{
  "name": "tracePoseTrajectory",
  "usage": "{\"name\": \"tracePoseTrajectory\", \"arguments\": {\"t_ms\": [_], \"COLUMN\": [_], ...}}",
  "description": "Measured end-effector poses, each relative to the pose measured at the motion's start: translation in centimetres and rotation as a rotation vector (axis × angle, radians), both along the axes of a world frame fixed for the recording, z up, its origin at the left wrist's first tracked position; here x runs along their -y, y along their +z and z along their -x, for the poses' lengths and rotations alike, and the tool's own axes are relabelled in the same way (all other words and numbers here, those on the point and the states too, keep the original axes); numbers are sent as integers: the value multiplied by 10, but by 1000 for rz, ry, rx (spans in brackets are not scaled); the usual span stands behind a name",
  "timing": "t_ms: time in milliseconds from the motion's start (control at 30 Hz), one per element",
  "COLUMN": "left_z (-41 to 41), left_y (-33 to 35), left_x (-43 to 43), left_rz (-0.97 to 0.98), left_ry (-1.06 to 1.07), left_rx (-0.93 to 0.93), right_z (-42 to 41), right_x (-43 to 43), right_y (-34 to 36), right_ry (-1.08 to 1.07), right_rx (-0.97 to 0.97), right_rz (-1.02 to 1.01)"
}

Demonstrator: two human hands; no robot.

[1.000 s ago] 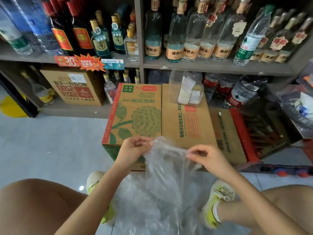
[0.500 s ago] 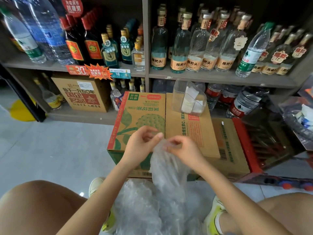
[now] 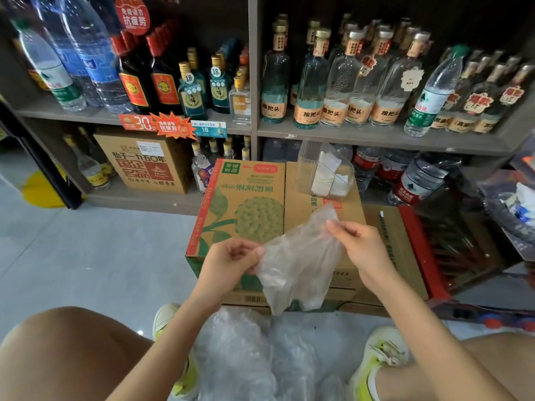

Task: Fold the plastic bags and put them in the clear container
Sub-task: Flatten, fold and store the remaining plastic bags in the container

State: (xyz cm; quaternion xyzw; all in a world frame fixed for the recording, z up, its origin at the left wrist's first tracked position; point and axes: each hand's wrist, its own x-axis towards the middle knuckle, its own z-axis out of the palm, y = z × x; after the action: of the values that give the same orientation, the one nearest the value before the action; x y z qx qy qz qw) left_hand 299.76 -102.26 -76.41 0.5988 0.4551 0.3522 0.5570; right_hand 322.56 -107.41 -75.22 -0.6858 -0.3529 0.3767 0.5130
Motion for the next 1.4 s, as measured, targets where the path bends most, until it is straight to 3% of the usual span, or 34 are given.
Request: {"name": "tracePoseTrajectory", "arguments": {"t_ms": [167, 367, 567, 700, 867, 967, 1100, 1267, 1400], "left_z": [4, 6, -38, -45, -31, -17, -2, 1, -2], "left_y": [3, 0, 33, 30, 28, 26, 24, 18, -5], "left_x": [-7, -24, -9, -13, -25, -35, -47, -55, -79], "left_rz": [-106, -432, -354, -276, -195, -226, -263, -391, -398], "left_ry": [69, 123, -170, -22, 115, 251, 378, 400, 386], "left_rx": [-88, -536, -277, -48, 117, 118, 107, -34, -157], "right_z": [-13, 2, 28, 27, 8, -7, -23, -33, -37], "right_x": [15, 13, 3, 1, 18, 29, 38, 26, -8], "right_y": [-1, 3, 14, 12, 4, -3, -3, 7, 4], "right_ry": [132, 145, 272, 313, 391, 381, 326, 248, 16], "right_rx": [-34, 121, 272, 320, 316, 341, 206, -36, -31], "right_rz": [47, -49, -163, -133, 69, 118, 59, 47, 35]}}
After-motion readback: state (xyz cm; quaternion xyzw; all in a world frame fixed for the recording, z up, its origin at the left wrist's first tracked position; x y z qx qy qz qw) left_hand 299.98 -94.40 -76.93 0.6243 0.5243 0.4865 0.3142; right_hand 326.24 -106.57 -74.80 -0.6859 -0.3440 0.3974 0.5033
